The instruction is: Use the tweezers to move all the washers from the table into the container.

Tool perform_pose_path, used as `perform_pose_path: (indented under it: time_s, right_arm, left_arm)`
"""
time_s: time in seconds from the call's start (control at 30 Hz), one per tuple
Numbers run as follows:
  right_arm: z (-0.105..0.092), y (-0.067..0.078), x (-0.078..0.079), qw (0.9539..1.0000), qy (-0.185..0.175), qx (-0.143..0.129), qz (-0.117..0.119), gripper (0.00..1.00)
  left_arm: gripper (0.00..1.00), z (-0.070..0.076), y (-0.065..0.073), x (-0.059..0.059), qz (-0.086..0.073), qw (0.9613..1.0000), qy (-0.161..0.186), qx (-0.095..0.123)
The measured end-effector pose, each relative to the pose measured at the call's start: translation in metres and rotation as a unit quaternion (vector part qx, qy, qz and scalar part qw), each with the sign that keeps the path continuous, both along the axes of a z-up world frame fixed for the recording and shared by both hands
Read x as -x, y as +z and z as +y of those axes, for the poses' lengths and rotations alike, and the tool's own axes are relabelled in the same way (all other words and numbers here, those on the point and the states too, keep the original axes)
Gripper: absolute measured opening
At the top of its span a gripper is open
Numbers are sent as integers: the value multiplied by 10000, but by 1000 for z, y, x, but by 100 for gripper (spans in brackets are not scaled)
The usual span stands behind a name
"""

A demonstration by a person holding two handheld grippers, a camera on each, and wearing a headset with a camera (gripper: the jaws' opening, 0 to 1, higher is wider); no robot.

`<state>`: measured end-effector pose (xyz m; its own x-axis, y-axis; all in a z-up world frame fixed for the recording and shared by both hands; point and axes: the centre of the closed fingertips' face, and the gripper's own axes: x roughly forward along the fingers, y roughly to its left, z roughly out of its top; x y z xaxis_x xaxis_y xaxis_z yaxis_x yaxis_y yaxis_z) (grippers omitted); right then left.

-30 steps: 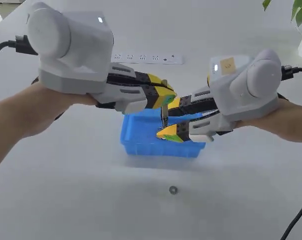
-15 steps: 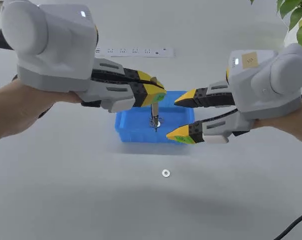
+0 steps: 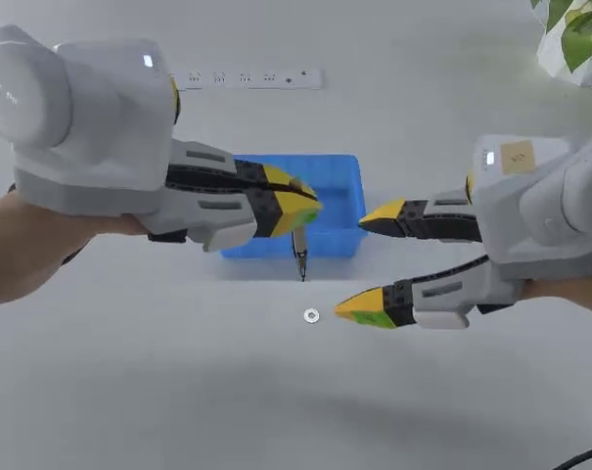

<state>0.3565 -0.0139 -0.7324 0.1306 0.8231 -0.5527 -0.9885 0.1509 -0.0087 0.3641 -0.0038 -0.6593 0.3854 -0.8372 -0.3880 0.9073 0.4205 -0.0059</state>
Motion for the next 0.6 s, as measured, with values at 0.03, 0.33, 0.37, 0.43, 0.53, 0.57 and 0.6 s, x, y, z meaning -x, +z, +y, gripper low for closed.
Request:
perform_pose_path:
  time_s: [0.03,0.33,0.37,0.43,0.53,0.57,0.6]
  right_arm:
    - [-1,-2,2,10000,-43,-27,52,63]
    - [-4,-12,15,9990,-189,-170,366,76]
    - [-4,-12,16,9989,-188,-180,384,76]
    - [-4,-14,19,9986,-208,-211,447,75]
    - [-4,-17,23,9980,-203,-211,563,74]
    - [-4,-18,24,9978,-197,-200,597,74]
    - [-5,-20,26,9977,-175,-185,633,74]
  left_arm:
    - [6,0,-3,1,30,10000,0,-10]
    - [6,1,-21,5,225,9997,-37,83]
    - [6,1,-23,6,246,9996,-48,86]
    - [6,2,-28,6,316,9994,-59,103]
    - [6,2,-34,5,352,9993,-61,84]
    - [6,2,-35,5,344,9994,-68,71]
    - [6,2,-36,4,349,9993,-76,69]
